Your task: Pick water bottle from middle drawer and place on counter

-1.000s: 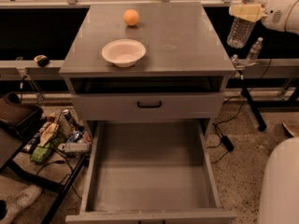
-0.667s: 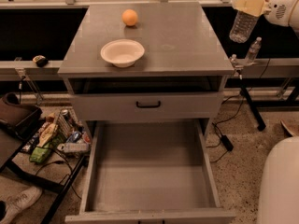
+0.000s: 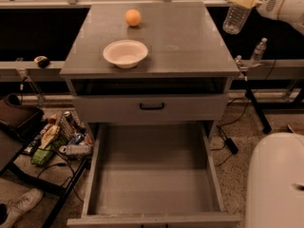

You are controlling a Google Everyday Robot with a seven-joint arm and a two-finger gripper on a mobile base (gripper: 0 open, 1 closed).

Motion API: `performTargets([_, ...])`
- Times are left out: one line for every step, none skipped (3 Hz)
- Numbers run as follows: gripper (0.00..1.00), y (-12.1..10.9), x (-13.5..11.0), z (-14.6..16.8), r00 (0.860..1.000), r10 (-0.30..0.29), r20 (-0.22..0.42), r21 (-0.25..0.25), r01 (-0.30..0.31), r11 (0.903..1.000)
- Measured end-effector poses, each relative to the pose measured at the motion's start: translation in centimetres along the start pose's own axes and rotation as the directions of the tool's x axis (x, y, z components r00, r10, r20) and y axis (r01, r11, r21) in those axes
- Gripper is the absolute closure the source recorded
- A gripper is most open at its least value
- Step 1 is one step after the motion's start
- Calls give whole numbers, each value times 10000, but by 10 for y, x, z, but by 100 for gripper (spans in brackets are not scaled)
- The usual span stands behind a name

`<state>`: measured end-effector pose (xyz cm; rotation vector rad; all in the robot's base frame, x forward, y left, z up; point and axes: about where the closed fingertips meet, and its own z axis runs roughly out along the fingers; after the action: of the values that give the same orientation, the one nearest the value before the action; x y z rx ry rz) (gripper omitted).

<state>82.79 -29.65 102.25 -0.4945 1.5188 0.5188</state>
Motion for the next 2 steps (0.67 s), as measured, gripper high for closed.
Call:
performTargets([100, 7, -14, 48, 9984, 261, 504, 274, -275, 9992])
performTargets([100, 17, -9, 91, 9994, 329, 46, 724, -332, 9968])
